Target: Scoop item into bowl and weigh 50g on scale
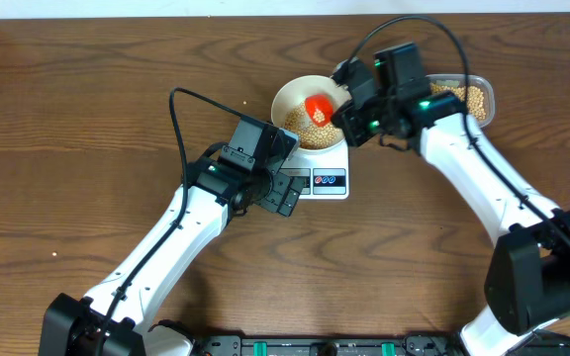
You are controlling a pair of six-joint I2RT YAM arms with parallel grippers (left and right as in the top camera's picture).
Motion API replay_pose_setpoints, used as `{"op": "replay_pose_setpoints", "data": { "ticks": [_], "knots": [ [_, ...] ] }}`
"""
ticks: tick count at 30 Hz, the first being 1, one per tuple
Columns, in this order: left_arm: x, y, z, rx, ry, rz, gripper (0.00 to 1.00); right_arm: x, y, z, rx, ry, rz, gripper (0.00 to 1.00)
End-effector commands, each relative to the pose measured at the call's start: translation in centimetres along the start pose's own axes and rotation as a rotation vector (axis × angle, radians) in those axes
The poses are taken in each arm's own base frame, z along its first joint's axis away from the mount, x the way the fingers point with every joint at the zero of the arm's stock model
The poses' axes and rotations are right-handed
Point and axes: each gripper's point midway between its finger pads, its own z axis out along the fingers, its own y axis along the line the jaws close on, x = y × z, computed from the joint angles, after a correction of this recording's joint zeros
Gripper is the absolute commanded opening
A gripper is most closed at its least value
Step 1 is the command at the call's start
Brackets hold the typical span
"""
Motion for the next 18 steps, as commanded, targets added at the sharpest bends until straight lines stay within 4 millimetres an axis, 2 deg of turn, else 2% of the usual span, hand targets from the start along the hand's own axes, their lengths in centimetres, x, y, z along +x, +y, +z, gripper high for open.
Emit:
{"op": "replay_pose_setpoints", "data": {
  "ticks": [1,10,16,18],
  "knots": [
    [0.26,0.28,0.35,-0.01,0.014,0.003,0.93,-0.73,-0.02,-0.83,0.08,-0.013,-0.068,0.01],
    [0.26,0.28,0.35,-0.01,0.014,0.003,0.93,-0.68,-0.68,-0.92,0.112,-0.009,-0.081,0.01],
    [0.28,0.28,0.36,-0.01,0.014,0.003,0.93,-0.76,0.21,-0.84,0.062,-0.016,-0.081,0.01],
    [0.26,0.28,0.35,-0.01,0.014,0.003,0.93,-0.73,-0.04,-0.86,0.075,-0.014,-0.081,0.01]
  ]
}}
